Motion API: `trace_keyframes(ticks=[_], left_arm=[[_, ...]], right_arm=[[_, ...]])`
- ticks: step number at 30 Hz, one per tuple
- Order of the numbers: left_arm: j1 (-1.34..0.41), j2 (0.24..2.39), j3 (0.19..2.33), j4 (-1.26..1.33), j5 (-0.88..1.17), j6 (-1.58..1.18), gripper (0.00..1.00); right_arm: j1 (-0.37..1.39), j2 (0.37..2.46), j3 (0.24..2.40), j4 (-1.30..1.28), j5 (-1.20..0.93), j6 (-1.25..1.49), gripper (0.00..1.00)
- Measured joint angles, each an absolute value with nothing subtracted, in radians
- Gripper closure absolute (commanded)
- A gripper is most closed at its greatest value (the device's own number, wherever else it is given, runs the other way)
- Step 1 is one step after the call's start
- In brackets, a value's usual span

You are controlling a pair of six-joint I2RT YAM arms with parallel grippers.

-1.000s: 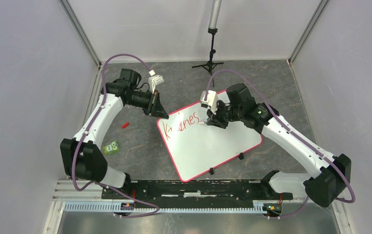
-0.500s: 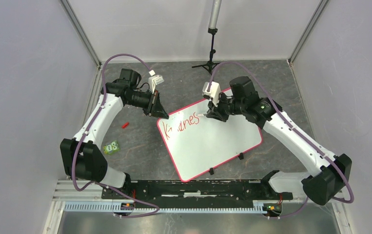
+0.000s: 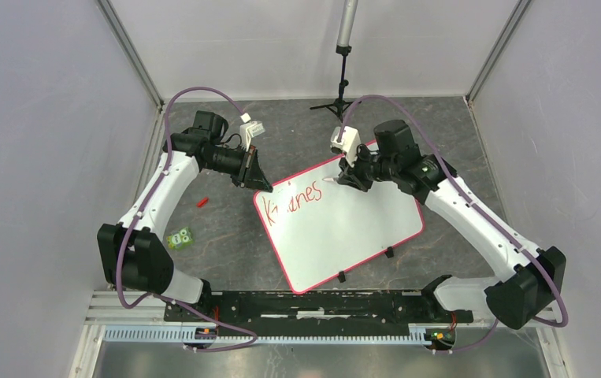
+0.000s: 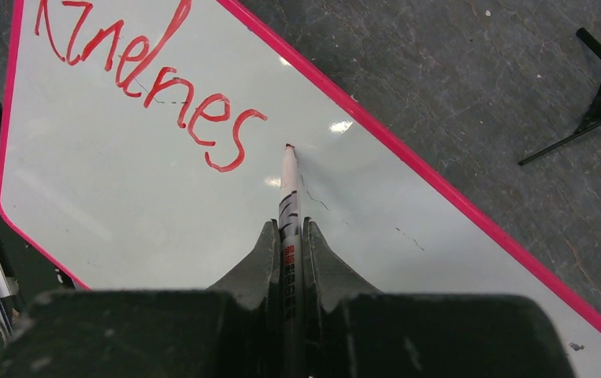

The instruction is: Write a sentence on the whiteboard

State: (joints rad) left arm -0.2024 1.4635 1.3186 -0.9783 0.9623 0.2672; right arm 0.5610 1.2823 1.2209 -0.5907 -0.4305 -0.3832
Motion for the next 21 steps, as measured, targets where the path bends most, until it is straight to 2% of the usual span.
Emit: trace_keyframes(ticks=[21], left_arm=[[-0.202,1.464,1.319,-0.978,0.953,0.267,0.98]], right_arm=[[0.568,1.292,1.211,-0.590,-0.470,-0.415,1.00]])
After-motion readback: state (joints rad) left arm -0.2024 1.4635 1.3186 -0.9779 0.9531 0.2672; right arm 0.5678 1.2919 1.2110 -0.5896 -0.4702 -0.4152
